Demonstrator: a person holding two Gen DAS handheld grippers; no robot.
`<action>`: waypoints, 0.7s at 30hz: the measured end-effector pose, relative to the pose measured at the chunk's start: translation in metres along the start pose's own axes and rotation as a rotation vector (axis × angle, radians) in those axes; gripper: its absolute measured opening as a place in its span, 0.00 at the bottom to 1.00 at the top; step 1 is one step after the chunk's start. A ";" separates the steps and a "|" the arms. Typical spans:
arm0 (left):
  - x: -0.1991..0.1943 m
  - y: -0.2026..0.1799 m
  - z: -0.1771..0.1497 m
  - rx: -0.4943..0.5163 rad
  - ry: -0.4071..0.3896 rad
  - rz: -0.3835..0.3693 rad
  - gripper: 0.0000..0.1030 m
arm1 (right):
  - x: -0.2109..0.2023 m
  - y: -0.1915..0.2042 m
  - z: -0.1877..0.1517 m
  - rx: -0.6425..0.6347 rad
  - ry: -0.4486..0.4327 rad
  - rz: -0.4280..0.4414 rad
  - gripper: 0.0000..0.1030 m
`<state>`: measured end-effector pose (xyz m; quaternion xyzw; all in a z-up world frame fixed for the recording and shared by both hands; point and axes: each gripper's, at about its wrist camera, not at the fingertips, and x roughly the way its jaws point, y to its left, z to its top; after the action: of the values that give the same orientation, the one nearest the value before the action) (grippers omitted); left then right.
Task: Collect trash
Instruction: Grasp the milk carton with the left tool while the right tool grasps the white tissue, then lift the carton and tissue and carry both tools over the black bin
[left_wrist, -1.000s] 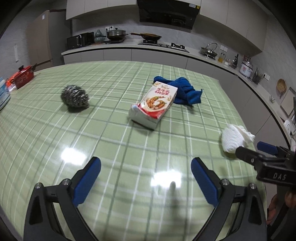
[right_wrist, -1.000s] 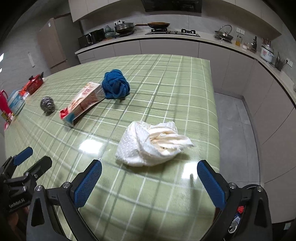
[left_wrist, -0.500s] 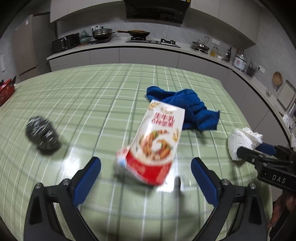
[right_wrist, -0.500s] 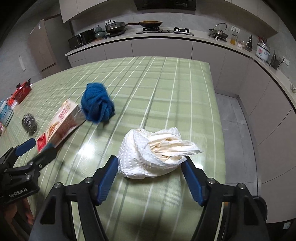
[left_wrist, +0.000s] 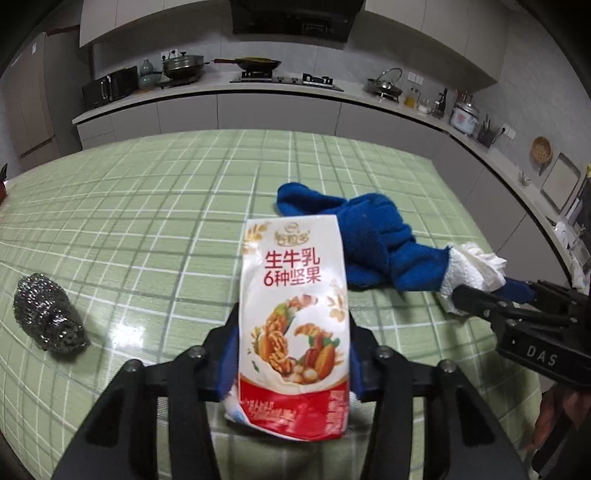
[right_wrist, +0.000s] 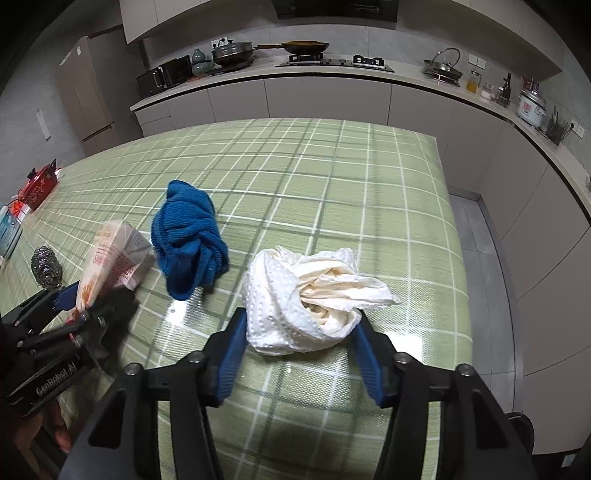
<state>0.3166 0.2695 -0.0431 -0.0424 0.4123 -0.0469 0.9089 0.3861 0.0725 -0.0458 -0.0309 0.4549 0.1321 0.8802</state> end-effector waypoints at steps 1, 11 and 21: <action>0.000 0.001 0.000 -0.001 -0.001 0.002 0.47 | -0.002 0.001 0.000 -0.002 -0.004 0.002 0.52; -0.027 0.002 -0.012 -0.025 -0.042 0.003 0.47 | -0.029 0.009 -0.005 -0.022 -0.042 0.022 0.51; -0.043 -0.008 -0.018 -0.034 -0.056 0.022 0.47 | -0.060 0.009 -0.023 -0.043 -0.067 0.031 0.51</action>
<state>0.2747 0.2662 -0.0217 -0.0547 0.3876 -0.0285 0.9197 0.3325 0.0644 -0.0102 -0.0384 0.4225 0.1564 0.8919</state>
